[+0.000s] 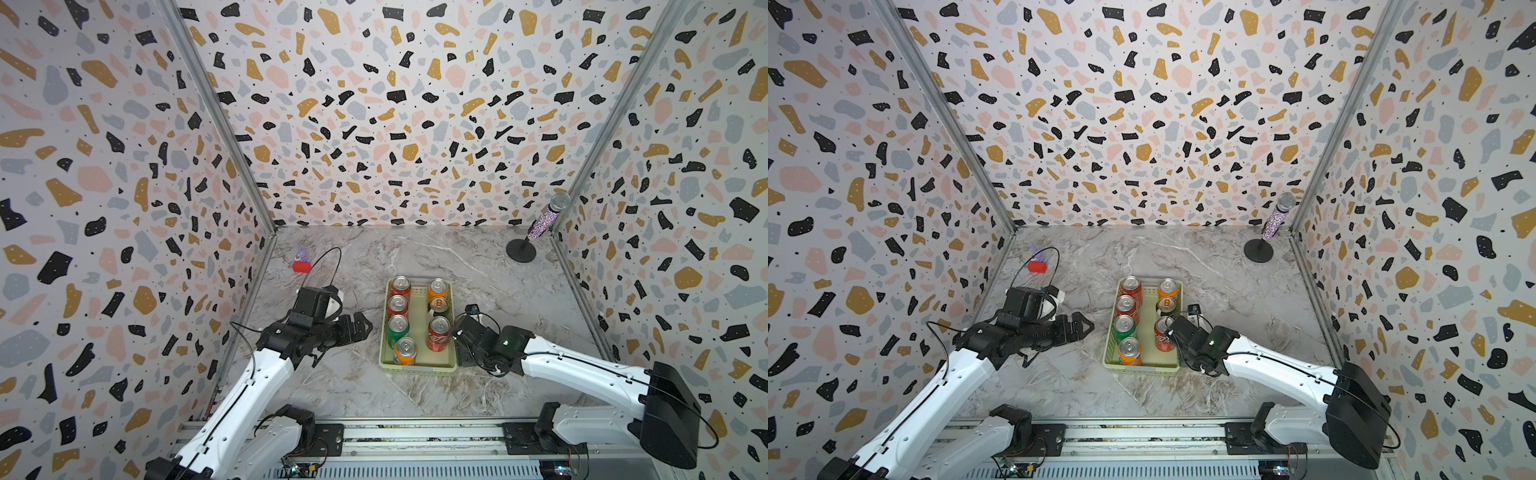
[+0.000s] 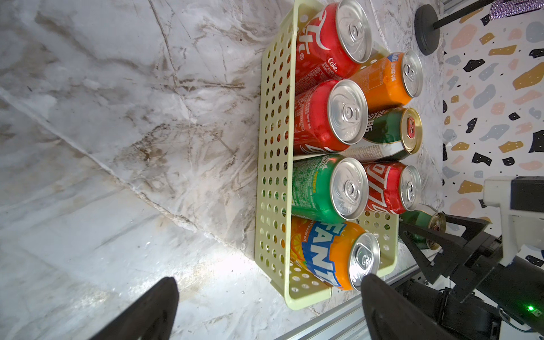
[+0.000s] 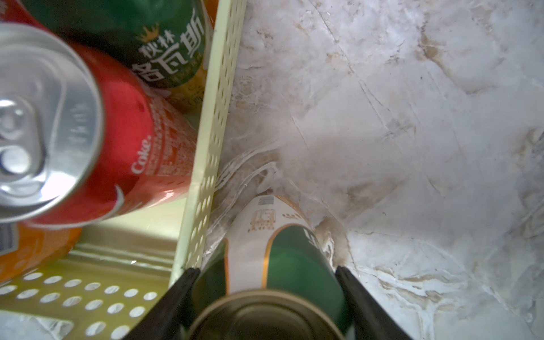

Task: Take out the drinks from the basket
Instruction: Place the drink at the center of the board, then pick up the drink from the basket.

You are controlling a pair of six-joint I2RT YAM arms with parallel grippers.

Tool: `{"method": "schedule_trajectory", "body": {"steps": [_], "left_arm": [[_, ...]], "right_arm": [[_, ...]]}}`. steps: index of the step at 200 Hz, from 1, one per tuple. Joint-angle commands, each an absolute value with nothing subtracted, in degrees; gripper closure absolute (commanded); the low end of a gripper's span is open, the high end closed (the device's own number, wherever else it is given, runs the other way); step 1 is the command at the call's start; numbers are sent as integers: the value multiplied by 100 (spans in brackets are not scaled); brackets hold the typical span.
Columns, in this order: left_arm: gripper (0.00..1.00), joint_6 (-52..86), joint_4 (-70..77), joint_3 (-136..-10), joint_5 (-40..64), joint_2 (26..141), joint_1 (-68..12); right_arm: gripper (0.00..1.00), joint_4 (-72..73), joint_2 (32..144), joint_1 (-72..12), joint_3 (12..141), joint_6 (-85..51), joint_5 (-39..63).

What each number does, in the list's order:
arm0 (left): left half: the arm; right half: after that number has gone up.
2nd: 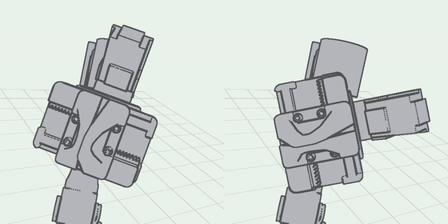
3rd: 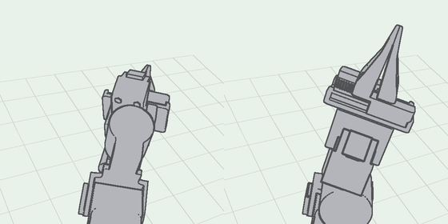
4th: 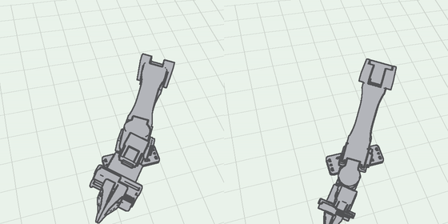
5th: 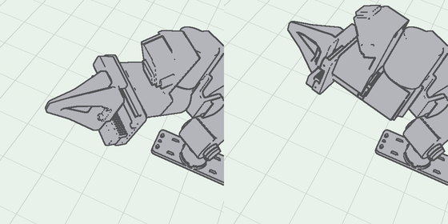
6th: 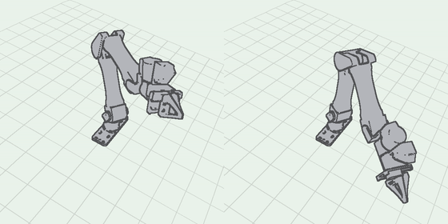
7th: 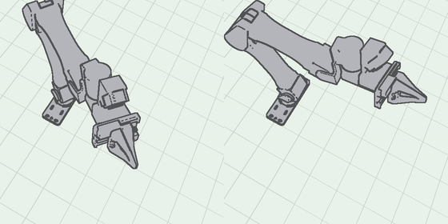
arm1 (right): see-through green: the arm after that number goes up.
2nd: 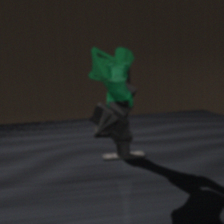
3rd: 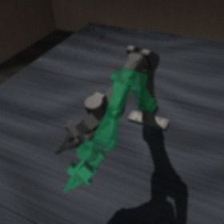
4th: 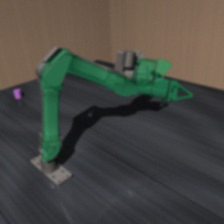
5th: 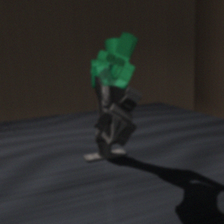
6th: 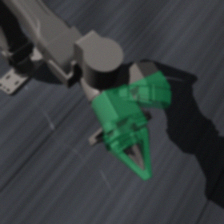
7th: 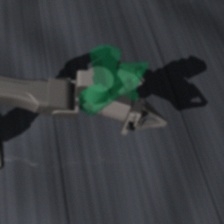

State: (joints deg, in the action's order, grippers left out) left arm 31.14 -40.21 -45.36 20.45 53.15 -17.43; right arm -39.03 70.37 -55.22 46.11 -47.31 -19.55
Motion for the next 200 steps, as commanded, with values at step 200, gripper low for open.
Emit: {"method": "schedule_trajectory", "body": {"steps": [200], "left_arm": [[0,3076,-3833,-4520,2339,5597,-1846]], "right_arm": [[9,-4615,6498,-5511,6290,-3324,-1460]]}}
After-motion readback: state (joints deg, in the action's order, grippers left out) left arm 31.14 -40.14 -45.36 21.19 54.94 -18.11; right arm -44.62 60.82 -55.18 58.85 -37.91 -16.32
